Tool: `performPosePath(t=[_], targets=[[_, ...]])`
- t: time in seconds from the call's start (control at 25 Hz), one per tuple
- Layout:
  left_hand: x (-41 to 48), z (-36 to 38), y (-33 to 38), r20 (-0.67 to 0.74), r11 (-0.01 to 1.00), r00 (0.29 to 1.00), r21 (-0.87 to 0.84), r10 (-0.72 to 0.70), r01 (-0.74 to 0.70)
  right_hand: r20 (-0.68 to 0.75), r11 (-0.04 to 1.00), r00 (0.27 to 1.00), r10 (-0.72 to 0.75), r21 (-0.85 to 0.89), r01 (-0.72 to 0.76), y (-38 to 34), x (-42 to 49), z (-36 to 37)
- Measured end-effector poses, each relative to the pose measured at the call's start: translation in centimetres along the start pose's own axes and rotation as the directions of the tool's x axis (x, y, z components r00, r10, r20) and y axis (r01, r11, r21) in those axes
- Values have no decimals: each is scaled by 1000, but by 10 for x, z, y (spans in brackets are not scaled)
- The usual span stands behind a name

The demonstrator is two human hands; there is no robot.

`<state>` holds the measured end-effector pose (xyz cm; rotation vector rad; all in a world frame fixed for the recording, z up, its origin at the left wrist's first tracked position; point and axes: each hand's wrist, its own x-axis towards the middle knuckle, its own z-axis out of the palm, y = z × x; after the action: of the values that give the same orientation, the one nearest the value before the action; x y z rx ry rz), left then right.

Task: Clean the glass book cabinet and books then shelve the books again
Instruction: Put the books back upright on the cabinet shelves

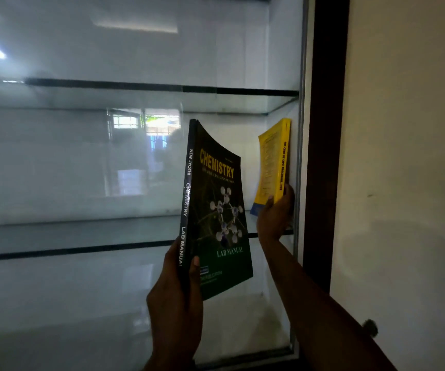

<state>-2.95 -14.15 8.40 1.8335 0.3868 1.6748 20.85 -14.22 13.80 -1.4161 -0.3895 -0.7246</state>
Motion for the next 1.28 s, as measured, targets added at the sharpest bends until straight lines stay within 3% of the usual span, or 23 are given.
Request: performPosePath(t=[0.24,0.44,0.6,0.76,0.88,0.96,1.04,1.12,1.2,1.28], targets=[[-12,19,4,38,999,999,25,-38,37,188,961,948,256,-155,-229,9,15,-5],[-18,29,6,20,1000,1000,9,0,0,258,984,950,178,-26,-177,15,1,-18],[-19,36,3,3,1000,1000,12,25,-25,308,998,950,61,-25,-56,20,-28,-40],[-18,48,3,8,1000,1000,-5,21,-21,407,992,905,121,-80,-97,-4,-25,-58],[-20,56,4,2,997,997,26,72,-72,558,967,816,150,89,-239,-31,-35,-99],[-19,64,6,21,993,993,30,117,-118,727,854,671,147,248,-457,-58,-42,-127],[-16,75,5,56,973,974,60,218,-221,806,840,586,88,256,-478,-86,-43,-141],[-11,85,8,80,931,938,122,336,-344,797,929,603,36,196,-315,-110,-38,-142],[1,94,15,51,882,896,160,442,-444,713,972,701,12,155,-175,-124,-24,-138],[18,107,18,7,843,854,152,520,-515,638,977,770,14,155,-146,-129,-4,-132]])
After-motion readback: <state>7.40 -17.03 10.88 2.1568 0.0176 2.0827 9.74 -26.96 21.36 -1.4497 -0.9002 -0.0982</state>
